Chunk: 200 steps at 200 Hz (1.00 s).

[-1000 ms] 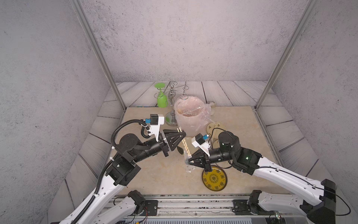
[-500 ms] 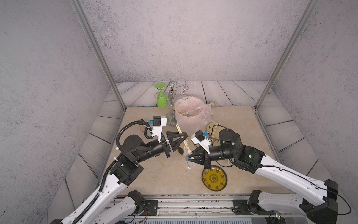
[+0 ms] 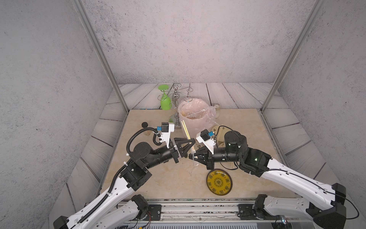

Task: Remove the packaging of disposable chopsticks
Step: Remove the packet bag from the disposable chopsticks.

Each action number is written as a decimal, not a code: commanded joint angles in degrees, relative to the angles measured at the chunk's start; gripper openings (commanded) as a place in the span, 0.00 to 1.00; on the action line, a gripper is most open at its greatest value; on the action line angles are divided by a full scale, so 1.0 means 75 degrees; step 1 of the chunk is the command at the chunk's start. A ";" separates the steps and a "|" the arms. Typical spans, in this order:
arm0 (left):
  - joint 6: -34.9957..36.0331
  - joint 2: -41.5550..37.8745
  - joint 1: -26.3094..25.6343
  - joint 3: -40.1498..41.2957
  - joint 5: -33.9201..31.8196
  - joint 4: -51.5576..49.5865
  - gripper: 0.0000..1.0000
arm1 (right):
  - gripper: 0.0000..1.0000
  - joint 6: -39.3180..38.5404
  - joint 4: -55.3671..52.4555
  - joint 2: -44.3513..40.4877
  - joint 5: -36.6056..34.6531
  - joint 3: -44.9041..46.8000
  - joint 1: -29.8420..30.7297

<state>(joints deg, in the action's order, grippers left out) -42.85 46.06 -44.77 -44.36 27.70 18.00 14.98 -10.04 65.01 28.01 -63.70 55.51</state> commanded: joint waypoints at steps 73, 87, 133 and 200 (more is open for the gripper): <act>-0.0886 -0.0154 -0.0556 0.0753 -0.0006 -0.0206 0.13 | 0.00 0.0083 0.1707 0.0028 -0.0987 -0.0471 -0.0199; -0.0613 -0.0406 -0.0552 0.0515 -0.0427 -0.0391 0.19 | 0.00 0.0064 0.1573 0.0176 -0.0512 -0.0428 -0.0194; 0.0972 -0.0851 -0.0537 -0.1138 -0.1861 -0.1971 0.45 | 0.00 0.0518 0.1605 0.0623 0.0805 0.0342 -0.0053; 0.1785 -0.0647 -0.0546 -0.2312 -0.2257 -0.3522 0.55 | 0.00 0.0550 0.1485 0.0134 0.0740 0.0900 -0.0043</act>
<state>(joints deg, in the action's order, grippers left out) -32.95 40.69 -48.62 -60.60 13.04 -3.07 19.29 0.67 68.29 32.60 -56.64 55.05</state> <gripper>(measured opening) 0.555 0.068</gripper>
